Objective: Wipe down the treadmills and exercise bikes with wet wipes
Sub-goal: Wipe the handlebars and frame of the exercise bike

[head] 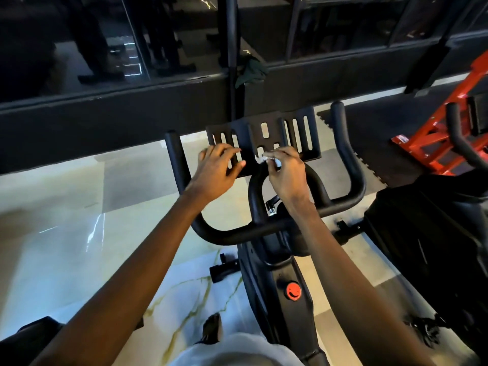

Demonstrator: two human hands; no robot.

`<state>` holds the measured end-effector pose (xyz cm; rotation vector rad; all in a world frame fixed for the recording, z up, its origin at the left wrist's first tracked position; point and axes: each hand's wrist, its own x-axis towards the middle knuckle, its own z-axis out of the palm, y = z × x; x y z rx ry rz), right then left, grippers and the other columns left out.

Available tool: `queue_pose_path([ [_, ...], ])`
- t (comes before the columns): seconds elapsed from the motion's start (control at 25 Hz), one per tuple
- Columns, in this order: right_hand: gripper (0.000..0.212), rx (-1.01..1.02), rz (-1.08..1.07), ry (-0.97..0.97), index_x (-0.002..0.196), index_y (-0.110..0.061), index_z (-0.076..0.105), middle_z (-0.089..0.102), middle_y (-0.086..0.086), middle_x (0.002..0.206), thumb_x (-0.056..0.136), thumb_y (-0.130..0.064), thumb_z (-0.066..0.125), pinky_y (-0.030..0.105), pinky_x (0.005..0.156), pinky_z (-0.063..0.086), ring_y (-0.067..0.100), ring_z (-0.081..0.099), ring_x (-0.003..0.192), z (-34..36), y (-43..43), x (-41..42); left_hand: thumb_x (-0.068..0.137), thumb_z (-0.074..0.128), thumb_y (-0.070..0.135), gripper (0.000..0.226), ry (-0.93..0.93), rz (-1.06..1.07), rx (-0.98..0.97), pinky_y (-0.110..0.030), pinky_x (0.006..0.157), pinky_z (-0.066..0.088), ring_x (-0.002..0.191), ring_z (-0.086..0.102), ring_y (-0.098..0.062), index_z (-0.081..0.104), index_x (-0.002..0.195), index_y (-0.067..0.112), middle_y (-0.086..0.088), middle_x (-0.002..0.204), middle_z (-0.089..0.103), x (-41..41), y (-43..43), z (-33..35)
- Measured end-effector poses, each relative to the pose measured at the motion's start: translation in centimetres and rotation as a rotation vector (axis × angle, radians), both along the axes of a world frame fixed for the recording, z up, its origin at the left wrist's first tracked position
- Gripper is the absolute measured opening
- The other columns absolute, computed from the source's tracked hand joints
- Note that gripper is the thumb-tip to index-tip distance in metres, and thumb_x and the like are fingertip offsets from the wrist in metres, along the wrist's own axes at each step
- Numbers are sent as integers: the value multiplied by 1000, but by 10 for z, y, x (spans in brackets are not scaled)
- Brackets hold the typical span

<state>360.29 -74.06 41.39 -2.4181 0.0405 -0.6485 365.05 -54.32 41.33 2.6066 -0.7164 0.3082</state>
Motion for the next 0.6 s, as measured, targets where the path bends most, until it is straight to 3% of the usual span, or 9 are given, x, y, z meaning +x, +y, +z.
queue_pose_path([
  [0.2,23,8,-156,3,113,-8,74,66,9,114,93,-3,65,9,94,41,19,68,100,-3,-6,-13,106,41,35,42,97,-142,-70,-36,94,27,122,50,-27,53,142,18,-6,130,63,-25,-25,-24],
  [0.32,23,-36,-152,61,115,-8,73,66,8,118,94,-4,64,9,98,43,16,66,102,0,-11,-18,105,39,38,44,108,-159,-82,-39,95,30,121,51,-26,53,142,18,-4,128,65,-21,-23,-27],
  [0.44,24,12,-240,85,117,-9,72,66,8,120,95,-6,63,-9,88,29,13,65,101,6,-21,-17,103,37,41,48,125,-171,-104,-43,99,34,120,52,-27,54,141,17,-4,126,66,-19,-23,-26],
  [0.6,21,-2,-156,33,110,-10,76,66,3,116,92,-21,72,-4,90,36,4,63,95,-4,-11,-21,103,39,37,48,102,-129,-145,-47,100,42,118,53,-30,56,140,12,-8,124,66,-27,-28,-29],
])
